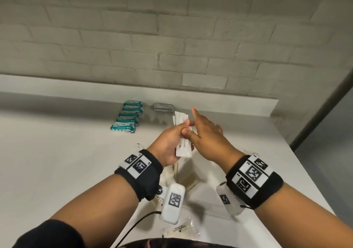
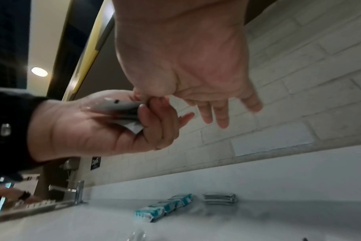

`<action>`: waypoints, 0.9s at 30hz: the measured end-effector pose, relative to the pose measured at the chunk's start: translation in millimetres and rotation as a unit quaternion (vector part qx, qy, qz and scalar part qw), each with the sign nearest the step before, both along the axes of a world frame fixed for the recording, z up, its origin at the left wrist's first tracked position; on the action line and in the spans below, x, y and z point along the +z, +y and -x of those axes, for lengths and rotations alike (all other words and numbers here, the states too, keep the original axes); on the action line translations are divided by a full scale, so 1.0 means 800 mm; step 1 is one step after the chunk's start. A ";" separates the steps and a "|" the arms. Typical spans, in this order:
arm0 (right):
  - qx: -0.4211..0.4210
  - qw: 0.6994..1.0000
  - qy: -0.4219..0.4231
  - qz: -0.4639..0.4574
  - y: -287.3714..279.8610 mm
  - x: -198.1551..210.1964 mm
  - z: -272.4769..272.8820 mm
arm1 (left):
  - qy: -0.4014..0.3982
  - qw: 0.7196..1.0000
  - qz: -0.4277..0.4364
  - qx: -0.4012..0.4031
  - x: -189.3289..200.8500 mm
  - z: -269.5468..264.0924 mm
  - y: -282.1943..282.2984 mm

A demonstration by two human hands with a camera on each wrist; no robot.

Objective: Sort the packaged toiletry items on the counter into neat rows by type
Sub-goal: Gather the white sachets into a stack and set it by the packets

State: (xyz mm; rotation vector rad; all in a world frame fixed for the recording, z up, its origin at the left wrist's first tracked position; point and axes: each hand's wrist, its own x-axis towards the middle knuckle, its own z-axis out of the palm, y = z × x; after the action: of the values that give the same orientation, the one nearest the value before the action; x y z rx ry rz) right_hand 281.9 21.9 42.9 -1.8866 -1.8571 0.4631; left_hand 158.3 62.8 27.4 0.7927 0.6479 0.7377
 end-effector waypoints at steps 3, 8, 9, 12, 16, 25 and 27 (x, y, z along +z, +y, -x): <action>0.093 0.995 0.041 0.017 -0.011 0.007 -0.001 | 0.032 0.999 -0.004 0.025 -0.002 0.004 0.004; 0.163 0.980 -0.108 -0.022 -0.012 0.014 0.006 | 0.066 0.997 -0.007 -0.043 0.002 0.003 -0.003; 0.160 0.982 -0.096 -0.037 -0.011 0.016 0.006 | 0.069 0.996 -0.018 -0.051 0.003 0.004 -0.004; 0.179 0.980 -0.083 -0.022 -0.011 0.022 0.006 | 0.055 0.997 -0.040 -0.043 0.008 0.007 -0.006; 0.185 0.977 -0.092 -0.052 -0.011 0.025 0.015 | 0.055 0.998 -0.010 -0.022 0.012 0.013 -0.009; 0.095 0.984 0.147 -0.026 0.003 0.016 0.034 | -0.052 0.986 0.055 0.147 0.013 0.030 0.008; 0.019 0.970 0.243 0.000 0.013 0.011 0.038 | -0.102 0.980 0.045 0.166 0.012 0.039 0.018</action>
State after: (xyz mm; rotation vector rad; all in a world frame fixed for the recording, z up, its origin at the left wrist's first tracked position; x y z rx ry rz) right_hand 251.4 32.4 51.7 -1.5593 -1.5614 0.8518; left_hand 126.7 77.5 37.3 0.5218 0.6284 1.0710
